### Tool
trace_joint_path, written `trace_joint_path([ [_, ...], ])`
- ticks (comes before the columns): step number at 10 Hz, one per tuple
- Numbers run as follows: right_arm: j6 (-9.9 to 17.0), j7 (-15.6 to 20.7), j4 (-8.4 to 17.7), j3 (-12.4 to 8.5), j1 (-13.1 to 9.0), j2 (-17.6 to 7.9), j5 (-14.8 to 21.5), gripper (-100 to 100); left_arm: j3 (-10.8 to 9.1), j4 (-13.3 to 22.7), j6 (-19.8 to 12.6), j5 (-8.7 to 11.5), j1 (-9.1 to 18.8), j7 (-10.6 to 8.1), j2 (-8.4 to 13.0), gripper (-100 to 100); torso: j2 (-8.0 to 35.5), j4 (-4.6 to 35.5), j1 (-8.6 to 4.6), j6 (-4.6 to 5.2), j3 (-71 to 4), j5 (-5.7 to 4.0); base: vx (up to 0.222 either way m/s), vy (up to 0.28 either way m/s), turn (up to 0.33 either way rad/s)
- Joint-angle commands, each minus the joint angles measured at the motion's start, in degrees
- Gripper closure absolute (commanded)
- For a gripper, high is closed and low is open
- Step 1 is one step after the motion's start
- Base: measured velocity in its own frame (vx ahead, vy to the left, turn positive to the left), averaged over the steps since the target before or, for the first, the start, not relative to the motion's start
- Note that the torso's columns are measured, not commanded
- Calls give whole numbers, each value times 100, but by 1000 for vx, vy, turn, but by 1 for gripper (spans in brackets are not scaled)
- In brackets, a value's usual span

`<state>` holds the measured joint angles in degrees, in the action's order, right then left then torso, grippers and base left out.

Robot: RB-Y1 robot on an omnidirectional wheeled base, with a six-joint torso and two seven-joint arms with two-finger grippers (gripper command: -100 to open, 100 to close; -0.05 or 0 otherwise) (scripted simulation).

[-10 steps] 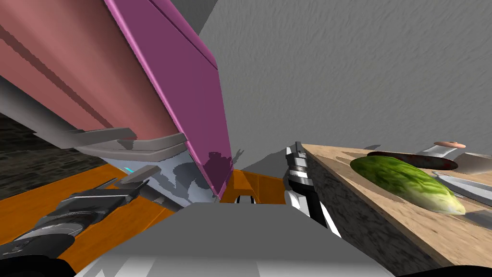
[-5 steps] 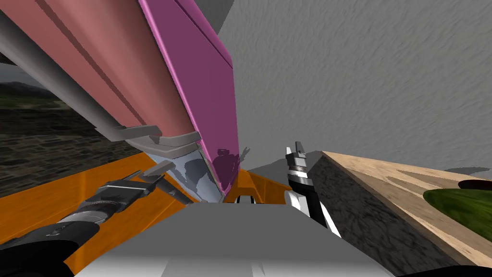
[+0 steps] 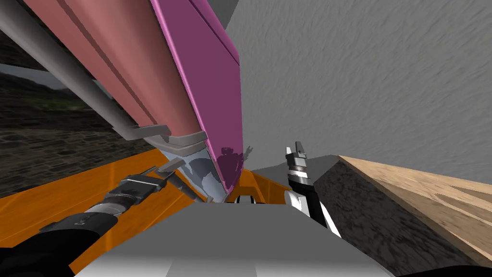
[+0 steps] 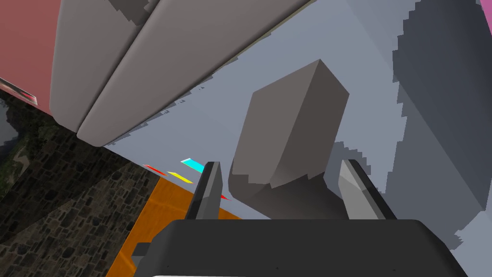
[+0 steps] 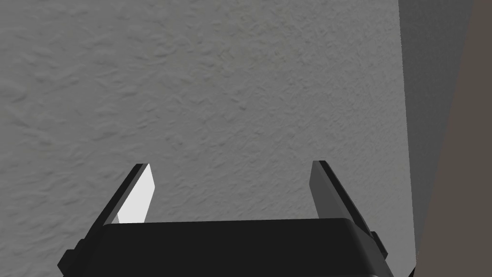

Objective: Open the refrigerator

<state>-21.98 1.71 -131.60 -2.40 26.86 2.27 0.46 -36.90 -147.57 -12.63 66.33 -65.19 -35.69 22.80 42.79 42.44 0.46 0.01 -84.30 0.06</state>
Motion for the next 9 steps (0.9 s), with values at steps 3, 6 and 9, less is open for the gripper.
trace_joint_path([
  [3, 1, 0, 1, -1, 0, -1, 0, 0, 176, -70, -89, -53, 205, 24, 216, 100, -65, -7, 4, -4, -42, -8, -201, 236, -64],
  [6, 1, 0, 1, -1, -1, -1, 0, 0, 322, -115, -141, -62, 344, 45, 422, 100, -111, -18, -6, 9, -77, -17, -243, 226, -86],
  [9, 1, 0, 1, -1, 0, -1, 0, 0, 468, -160, -194, -71, 482, 67, 628, 100, -108, -18, 20, 6, -74, -6, -223, 270, -97],
])
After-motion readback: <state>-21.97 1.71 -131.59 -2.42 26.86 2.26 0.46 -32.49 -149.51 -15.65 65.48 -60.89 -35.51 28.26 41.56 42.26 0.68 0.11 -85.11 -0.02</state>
